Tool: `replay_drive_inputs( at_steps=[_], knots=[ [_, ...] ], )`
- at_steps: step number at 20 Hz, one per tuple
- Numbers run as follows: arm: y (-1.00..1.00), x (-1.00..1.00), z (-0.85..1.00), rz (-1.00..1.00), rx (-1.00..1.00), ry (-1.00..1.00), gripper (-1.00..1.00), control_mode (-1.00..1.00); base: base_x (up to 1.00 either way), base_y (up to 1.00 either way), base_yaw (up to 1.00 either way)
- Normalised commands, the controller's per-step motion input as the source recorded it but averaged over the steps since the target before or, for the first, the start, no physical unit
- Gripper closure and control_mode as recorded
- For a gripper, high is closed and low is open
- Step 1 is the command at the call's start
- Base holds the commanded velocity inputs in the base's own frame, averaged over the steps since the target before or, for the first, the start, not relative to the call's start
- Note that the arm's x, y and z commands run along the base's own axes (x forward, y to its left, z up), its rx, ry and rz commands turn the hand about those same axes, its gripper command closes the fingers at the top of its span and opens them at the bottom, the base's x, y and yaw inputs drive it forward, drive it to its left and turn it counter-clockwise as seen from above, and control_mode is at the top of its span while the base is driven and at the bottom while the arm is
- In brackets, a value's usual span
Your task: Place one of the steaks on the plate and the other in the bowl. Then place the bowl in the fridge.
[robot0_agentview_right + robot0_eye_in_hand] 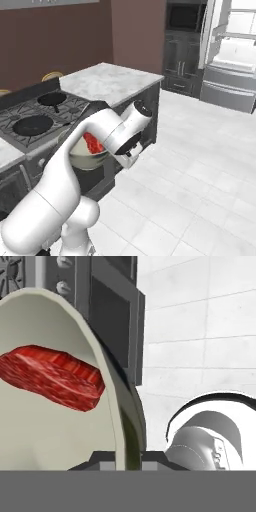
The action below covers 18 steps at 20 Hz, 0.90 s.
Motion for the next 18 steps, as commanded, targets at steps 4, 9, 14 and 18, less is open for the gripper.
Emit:
replay_drive_inputs(
  at_steps=[4, 9, 14, 18],
  knots=[
    [0.00, 0.00, 0.00, 0.00, 0.00, 0.00, 1.00, 1.00, 0.25, -0.70, -0.71],
    [0.00, 0.00, 0.00, 0.00, 0.00, 0.00, 1.00, 1.00, 0.90, -0.13, -0.49],
    [0.00, 0.00, 0.00, 0.00, 0.00, 0.00, 1.00, 1.00, 1.00, 0.10, -0.16],
    [0.00, 0.00, 0.00, 0.00, 0.00, 0.00, 1.00, 1.00, 1.00, 0.00, -0.01]
  ],
)
